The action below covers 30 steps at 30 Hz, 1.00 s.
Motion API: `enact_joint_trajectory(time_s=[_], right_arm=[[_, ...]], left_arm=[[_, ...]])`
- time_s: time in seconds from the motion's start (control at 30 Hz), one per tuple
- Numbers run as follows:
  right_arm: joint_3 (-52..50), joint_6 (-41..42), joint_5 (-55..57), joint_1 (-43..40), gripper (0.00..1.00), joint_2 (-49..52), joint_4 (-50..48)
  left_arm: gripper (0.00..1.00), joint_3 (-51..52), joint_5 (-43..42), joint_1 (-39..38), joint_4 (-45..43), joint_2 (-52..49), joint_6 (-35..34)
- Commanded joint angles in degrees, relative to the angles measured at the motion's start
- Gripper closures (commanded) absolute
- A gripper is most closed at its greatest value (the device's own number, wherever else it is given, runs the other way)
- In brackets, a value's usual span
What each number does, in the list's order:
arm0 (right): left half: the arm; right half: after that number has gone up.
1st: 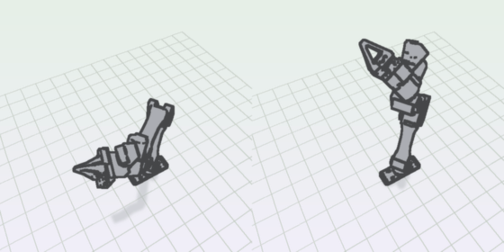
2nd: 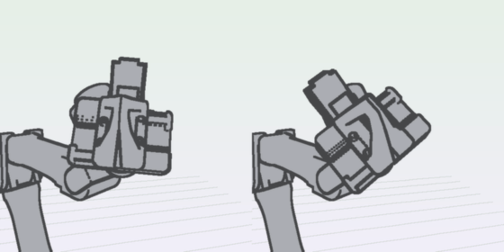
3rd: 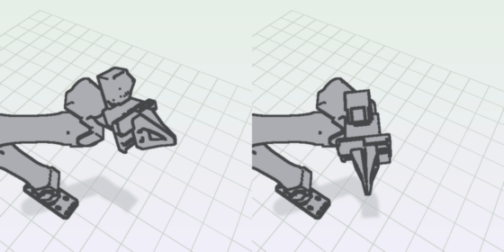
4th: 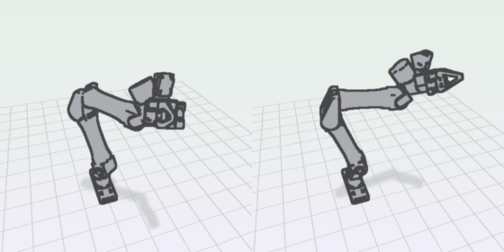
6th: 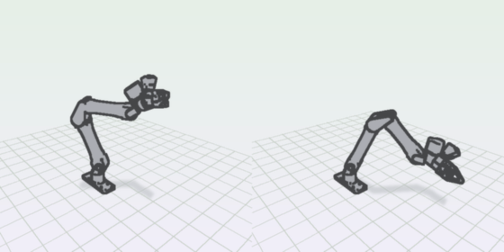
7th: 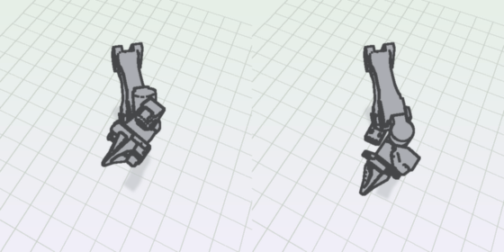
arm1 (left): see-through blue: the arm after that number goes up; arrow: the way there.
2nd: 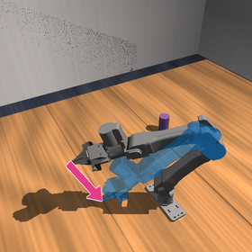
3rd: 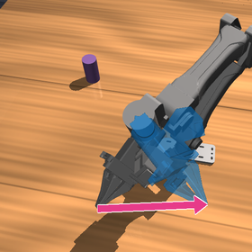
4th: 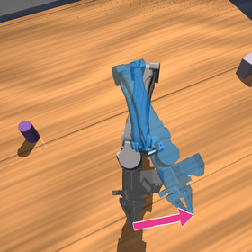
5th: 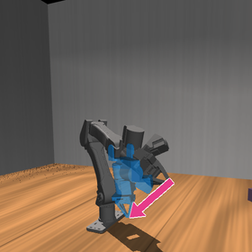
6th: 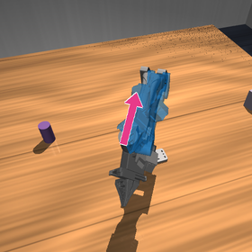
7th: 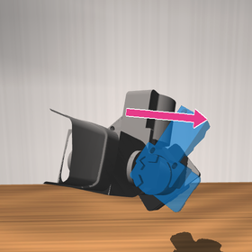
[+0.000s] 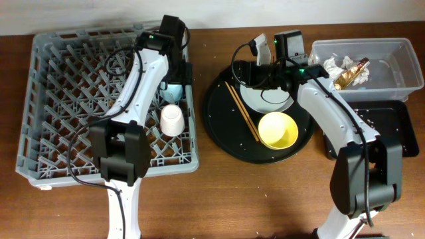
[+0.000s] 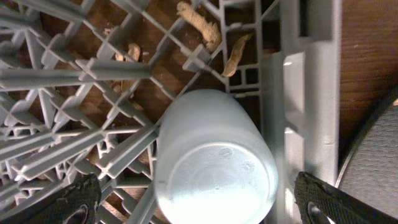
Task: Sort waste into correct bins and load items into the dishwasher rack
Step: 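Place the blue cup in the dish rack with the left gripper, then reach to the tray and grasp the yellow bowl with the left gripper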
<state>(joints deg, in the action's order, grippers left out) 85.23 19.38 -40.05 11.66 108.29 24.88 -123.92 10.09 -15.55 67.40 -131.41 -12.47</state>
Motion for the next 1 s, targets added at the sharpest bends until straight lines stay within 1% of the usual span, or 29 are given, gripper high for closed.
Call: enact_joint_trajectory(time_s=[0.0,0.03,0.1,0.13,0.17,0.2,0.23,0.33,0.4,0.43,0.5,0.53,0.57,0.6,0.67,0.8,0.87,0.93,0.97], right_arm=[[1.2,-0.7,0.5,-1.2,0.02,-3.8,0.7],[1.9,-1.0,1.5,-2.1,0.02,-6.5,2.8],[2.1,-1.6,8.5,-3.9,0.02,-13.5,10.2],[2.1,-1.6,19.3,-4.7,0.02,-20.3,19.1],[2.1,-0.8,28.1,-4.7,0.02,-25.4,26.6],[2.1,-0.5,33.1,-4.7,0.02,-29.1,33.1],[2.1,2.0,37.3,-4.7,0.02,-32.0,39.6],[1.9,2.8,39.4,-4.7,0.02,-31.8,45.5],[0.2,2.8,39.7,-4.7,0.01,-30.4,46.1],[-0.6,2.8,39.7,-4.7,0.01,-29.9,46.1],[-2.9,2.8,39.7,-4.7,0.00,-27.3,46.0],[-4.0,3.1,40.0,-4.7,0.01,-26.0,45.3],[-5.2,4.1,41.2,-4.7,0.05,-24.7,44.6],[-5.9,4.1,41.2,-4.7,0.07,-23.1,44.3],[-6.2,4.8,41.2,-4.7,0.09,-20.0,44.3],[-6.2,5.1,41.2,-4.7,0.09,-17.8,42.4],[-6.1,5.1,37.7,-6.9,0.08,-17.9,40.6],[-5.2,5.1,31.8,-13.3,0.07,-19.1,40.3],[-4.4,4.9,29.8,-17.3,0.04,-20.4,40.5]], left_arm=[[0.01,-10.9,-1.5,-0.4,4.6,0.2,0.3],[0.01,-16.9,-1.5,-0.5,8.1,0.4,0.3],[0.01,-27.7,-4.3,-1.1,16.0,0.8,0.3],[0.01,-33.4,-9.0,-1.7,22.9,0.9,0.3],[0.01,-35.0,-11.8,-2.5,26.8,0.9,0.3],[0.02,-34.9,-13.9,-3.4,29.3,0.9,0.3],[0.03,-33.2,-16.9,-5.1,29.2,0.9,0.5],[0.06,-28.1,-16.8,-10.8,26.0,0.8,0.5],[0.11,-23.2,-16.8,-14.3,22.4,0.8,0.0],[0.16,-20.3,-17.1,-15.4,20.3,0.8,-0.5],[0.19,-13.5,-17.9,-16.8,15.6,0.8,-1.5],[0.20,-10.8,-17.8,-16.8,14.0,0.8,-2.0],[0.20,-8.7,-17.8,-16.7,12.5,0.8,-2.6],[0.20,-7.9,-17.8,-16.6,11.8,0.8,-3.0],[0.23,-7.3,-17.8,-16.6,10.2,0.8,-3.3],[0.24,-7.2,-18.4,-17.1,8.6,0.7,-3.9],[0.29,-7.1,-19.8,-18.2,7.1,0.7,-4.3],[0.31,-5.2,-19.8,-20.2,3.5,0.5,-4.2],[0.31,-3.1,-19.8,-21.2,0.7,0.5,-4.3]])
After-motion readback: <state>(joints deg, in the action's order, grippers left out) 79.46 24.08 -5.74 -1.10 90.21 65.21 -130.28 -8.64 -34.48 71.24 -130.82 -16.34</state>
